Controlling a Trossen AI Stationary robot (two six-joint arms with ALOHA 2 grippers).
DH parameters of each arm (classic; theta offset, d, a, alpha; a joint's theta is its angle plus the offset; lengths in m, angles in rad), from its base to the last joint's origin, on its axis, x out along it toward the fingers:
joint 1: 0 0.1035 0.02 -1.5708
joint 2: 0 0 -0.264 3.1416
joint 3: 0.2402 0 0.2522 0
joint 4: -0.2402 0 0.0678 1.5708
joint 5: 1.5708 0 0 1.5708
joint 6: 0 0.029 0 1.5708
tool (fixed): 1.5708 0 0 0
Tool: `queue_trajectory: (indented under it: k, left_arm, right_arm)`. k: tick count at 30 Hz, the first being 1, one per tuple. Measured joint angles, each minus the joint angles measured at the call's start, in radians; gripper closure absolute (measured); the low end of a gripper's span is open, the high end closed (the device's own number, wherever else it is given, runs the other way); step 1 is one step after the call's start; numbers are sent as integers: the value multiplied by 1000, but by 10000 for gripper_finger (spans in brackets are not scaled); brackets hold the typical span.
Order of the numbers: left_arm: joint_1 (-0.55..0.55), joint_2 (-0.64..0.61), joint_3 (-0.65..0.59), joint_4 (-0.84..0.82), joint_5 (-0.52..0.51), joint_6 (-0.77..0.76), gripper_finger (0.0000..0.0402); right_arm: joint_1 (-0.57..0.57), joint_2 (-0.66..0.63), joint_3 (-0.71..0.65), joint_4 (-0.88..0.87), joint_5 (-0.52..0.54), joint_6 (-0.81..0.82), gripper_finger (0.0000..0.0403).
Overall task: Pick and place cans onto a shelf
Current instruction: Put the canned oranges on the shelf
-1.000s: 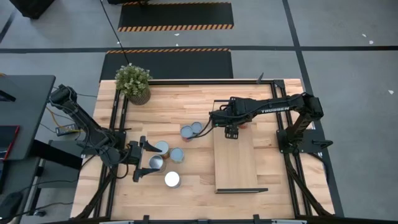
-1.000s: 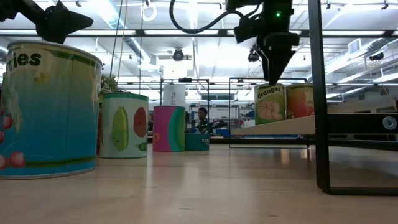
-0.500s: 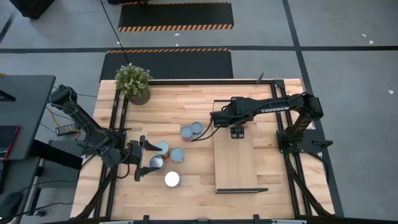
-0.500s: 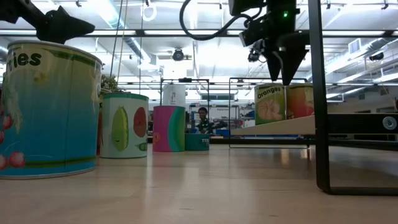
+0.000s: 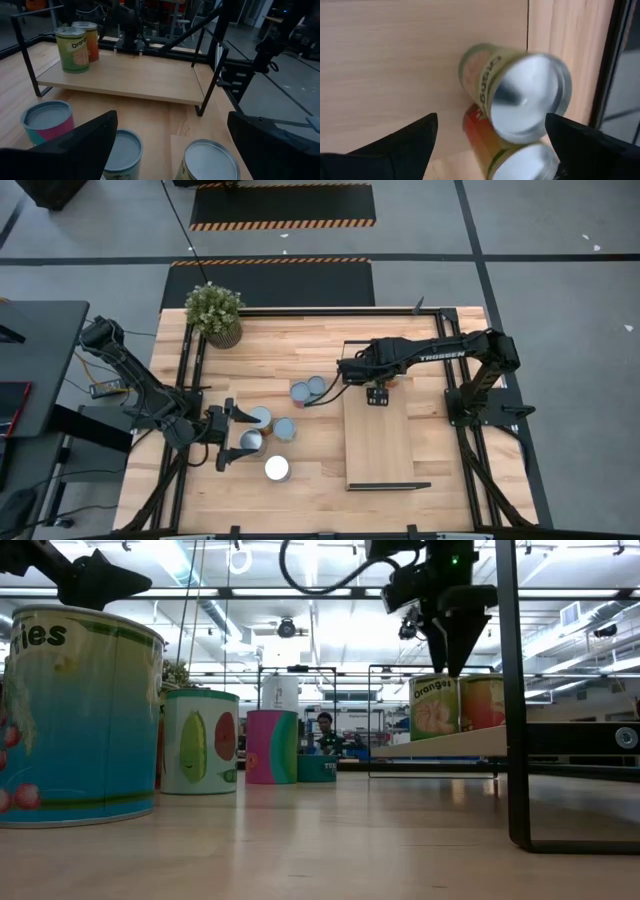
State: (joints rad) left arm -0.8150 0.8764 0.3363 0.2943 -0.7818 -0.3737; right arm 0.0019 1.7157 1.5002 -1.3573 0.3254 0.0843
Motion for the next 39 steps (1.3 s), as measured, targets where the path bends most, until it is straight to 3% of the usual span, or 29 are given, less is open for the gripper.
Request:
queue_trajectory:
  k: [8, 23, 39]
  left_arm:
    - [0, 0, 0, 0, 0, 2, 17]
    - [0, 0, 0, 0, 0, 2, 17]
    - [0, 0, 1, 0, 1, -1, 17]
  right_arm:
    - [-21, 0, 0, 35, 13, -145, 51]
    - [-55, 1, 0, 45, -59, -47, 183]
    - [-57, -4, -61, 109, -31, -7, 253]
